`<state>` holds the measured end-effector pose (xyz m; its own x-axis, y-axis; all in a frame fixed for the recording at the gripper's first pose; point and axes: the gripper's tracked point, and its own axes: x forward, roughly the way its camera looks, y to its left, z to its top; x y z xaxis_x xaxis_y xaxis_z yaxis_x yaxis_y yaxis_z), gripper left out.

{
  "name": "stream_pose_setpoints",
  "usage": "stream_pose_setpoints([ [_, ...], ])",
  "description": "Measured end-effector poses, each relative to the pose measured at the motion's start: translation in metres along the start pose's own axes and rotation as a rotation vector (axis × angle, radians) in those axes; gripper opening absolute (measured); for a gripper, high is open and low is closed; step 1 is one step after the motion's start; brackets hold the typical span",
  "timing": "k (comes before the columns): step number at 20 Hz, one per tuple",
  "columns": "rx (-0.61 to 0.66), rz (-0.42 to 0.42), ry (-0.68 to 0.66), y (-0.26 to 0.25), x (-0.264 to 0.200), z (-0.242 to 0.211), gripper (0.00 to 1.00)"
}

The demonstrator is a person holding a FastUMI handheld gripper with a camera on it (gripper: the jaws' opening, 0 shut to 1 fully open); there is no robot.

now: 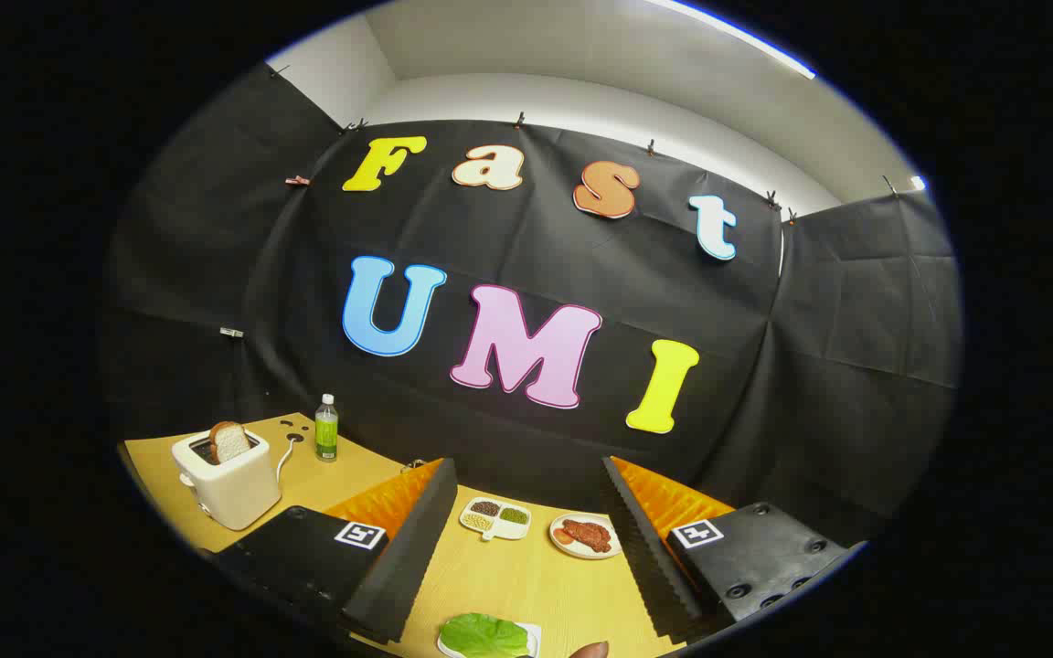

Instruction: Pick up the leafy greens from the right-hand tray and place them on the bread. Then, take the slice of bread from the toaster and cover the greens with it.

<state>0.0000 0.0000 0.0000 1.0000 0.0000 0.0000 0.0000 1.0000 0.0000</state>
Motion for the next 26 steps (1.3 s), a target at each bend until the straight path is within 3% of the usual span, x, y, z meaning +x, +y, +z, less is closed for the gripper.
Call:
stream_pose_setpoints([
  [26, 0.008, 0.007, 0.026, -0.001, 0.008, -0.012, 0.97],
])
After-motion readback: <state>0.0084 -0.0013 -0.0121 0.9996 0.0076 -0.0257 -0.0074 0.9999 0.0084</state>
